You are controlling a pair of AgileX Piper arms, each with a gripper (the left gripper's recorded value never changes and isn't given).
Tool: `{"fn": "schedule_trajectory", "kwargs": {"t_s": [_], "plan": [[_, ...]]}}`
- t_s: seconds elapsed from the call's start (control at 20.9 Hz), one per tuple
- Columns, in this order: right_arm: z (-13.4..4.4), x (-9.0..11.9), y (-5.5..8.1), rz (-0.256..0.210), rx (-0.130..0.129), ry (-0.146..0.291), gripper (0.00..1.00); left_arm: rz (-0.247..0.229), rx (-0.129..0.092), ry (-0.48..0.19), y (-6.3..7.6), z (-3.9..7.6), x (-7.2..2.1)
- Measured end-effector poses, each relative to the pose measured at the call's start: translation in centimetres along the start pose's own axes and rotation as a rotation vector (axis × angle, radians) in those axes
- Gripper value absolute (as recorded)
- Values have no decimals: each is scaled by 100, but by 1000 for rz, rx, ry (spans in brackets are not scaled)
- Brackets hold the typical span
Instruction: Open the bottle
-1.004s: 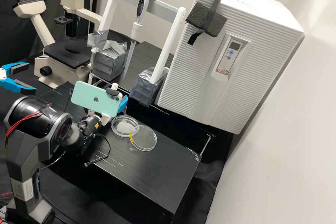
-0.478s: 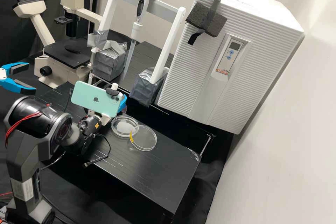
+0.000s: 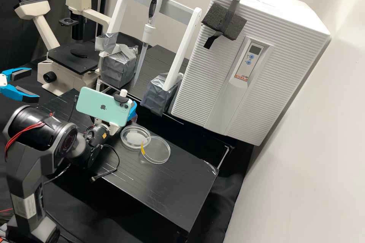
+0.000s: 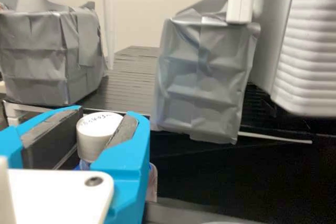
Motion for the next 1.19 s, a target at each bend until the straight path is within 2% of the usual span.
{"fn": "schedule_trajectory", "kwargs": {"t_s": [0.38, 0.62, 0.81, 0.96, 1.05, 1.19], "plan": [[-226, -98, 158, 58, 0, 84, 0, -2, 1, -8, -4, 15, 8], [-271, -241, 204, 81, 0, 106, 0, -1, -1, -8, -3, 18, 10], [-249, -466, 142, 53, -20, 120, 0, 4, 5, -16, 13, 27, 32], [-222, -645, 29, -2, -32, 132, 0, 12, 12, -18, 40, 18, 49], [-184, -740, -38, -37, -33, 130, 0, 13, 13, -18, 44, 17, 51], [-110, -823, -98, -63, -34, 104, 0, 13, 15, -25, 47, 26, 61]]}}
